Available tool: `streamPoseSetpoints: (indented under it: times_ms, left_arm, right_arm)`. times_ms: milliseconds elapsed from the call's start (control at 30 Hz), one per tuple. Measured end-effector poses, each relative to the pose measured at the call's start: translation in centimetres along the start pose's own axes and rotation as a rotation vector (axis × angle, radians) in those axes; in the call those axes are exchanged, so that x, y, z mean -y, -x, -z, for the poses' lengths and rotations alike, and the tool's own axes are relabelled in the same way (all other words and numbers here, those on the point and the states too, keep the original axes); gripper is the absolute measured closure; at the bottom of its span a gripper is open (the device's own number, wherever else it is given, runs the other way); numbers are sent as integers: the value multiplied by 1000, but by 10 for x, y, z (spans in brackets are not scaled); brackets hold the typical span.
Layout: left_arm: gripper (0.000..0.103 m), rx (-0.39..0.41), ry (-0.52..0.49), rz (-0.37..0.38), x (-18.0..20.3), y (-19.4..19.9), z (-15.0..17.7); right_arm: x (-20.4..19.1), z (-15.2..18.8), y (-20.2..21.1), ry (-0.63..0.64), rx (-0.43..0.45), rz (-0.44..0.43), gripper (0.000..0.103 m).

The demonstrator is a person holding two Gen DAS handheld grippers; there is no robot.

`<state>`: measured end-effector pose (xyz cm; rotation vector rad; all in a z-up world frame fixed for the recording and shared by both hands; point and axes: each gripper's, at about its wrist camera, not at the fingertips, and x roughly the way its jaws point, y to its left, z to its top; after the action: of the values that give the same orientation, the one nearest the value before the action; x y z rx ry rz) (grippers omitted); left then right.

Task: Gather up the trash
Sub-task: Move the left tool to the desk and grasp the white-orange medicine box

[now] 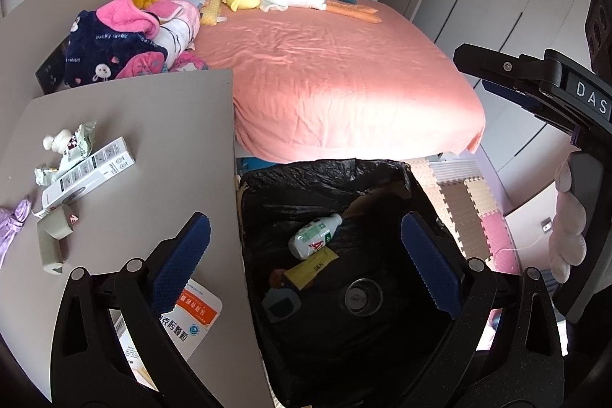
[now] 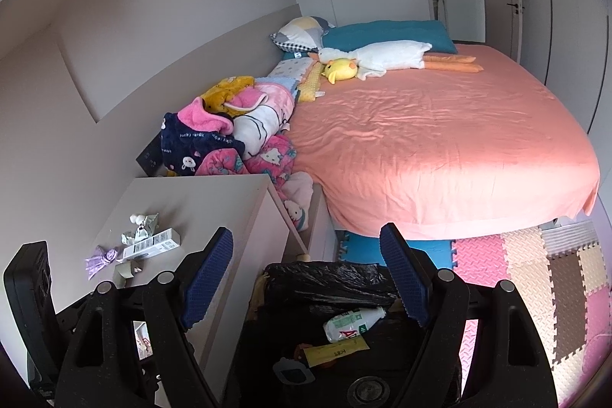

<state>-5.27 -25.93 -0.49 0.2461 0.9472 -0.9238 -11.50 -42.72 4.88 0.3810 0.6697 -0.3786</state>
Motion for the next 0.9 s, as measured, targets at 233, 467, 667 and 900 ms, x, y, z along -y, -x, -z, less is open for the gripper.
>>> streamPoseSetpoints:
  times_ms: [233,467,667,900]
  left_arm:
    - [6,-10,29,-38,-21,4,13]
    - [6,-26,50,-95,-47,10,32]
    - [6,-60,57,-165,-69,10,56]
    - [6,-129,81,-209,-96,-6,83]
  right_arm:
    - [-20,5,-13,24,-28,-25,24]
    - [-45,16,-31,58,-75,-58,24]
    - [-67,27,-46,91,-121,-88,24]
    - [-88,38,-59,122,-165,-109,24]
